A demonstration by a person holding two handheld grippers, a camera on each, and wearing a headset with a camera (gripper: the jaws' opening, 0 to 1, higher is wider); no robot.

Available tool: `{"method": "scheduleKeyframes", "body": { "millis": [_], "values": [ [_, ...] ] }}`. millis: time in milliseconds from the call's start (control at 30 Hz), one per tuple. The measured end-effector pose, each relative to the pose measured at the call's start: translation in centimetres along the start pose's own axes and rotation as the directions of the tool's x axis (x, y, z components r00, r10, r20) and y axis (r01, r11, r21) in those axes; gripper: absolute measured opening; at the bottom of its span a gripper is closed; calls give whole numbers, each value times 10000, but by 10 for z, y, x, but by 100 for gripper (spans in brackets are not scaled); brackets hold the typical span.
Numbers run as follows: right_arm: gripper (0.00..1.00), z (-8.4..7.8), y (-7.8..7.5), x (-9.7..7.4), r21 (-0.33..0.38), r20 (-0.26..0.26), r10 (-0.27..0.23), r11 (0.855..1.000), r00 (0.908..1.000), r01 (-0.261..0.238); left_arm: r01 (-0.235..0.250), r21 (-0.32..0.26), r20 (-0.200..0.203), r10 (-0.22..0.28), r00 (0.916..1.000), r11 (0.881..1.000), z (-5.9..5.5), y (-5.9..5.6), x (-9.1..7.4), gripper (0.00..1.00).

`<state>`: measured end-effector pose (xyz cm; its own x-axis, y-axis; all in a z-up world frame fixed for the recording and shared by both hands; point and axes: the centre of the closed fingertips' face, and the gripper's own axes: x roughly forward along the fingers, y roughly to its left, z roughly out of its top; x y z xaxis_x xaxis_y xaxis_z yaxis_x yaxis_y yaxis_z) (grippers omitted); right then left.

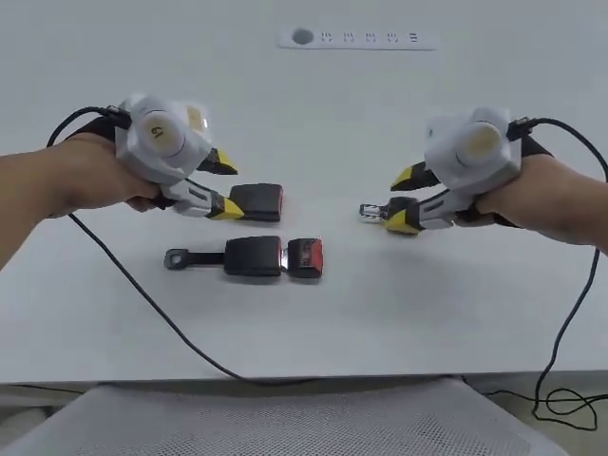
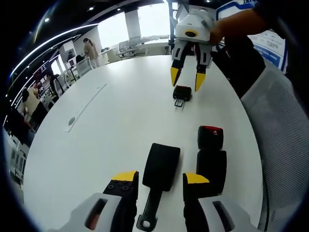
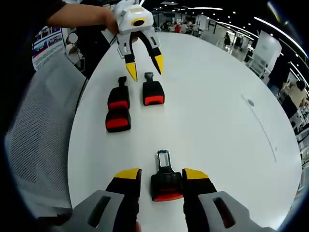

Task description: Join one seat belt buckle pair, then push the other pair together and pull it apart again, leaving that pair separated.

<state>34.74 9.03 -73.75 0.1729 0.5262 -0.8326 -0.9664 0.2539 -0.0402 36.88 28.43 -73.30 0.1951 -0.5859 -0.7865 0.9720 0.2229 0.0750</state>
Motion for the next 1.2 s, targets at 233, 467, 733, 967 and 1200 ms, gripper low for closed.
{"method": "scheduleKeyframes", "body": {
  "millis": [233, 467, 733, 967, 1200],
  "values": [
    [32, -21, -2, 2, -145, -420, -1, 9999, 9991, -5, 238, 58, -158, -237, 9996, 9997, -5, 1, 14, 37],
    [32, -25, -4, 13, -242, -523, 217, 9994, 9984, -230, 409, -15, -376, -409, 9985, 9992, -10, -2, 16, 36],
    [31, -27, -6, 23, -232, -612, 539, 9982, 9967, -554, 469, 120, -615, -461, 9970, 9988, -19, -1, 20, 34],
    [32, -32, -8, 27, -419, -776, 709, 9964, 9945, -743, 468, 238, -705, -450, 9965, 9986, -23, 1, 24, 34],
    [33, -37, -10, 29, -672, -1028, 746, 9944, 9919, -818, 423, 232, -796, -404, 9960, 9988, -25, 2, 29, 33]
  ]
}}
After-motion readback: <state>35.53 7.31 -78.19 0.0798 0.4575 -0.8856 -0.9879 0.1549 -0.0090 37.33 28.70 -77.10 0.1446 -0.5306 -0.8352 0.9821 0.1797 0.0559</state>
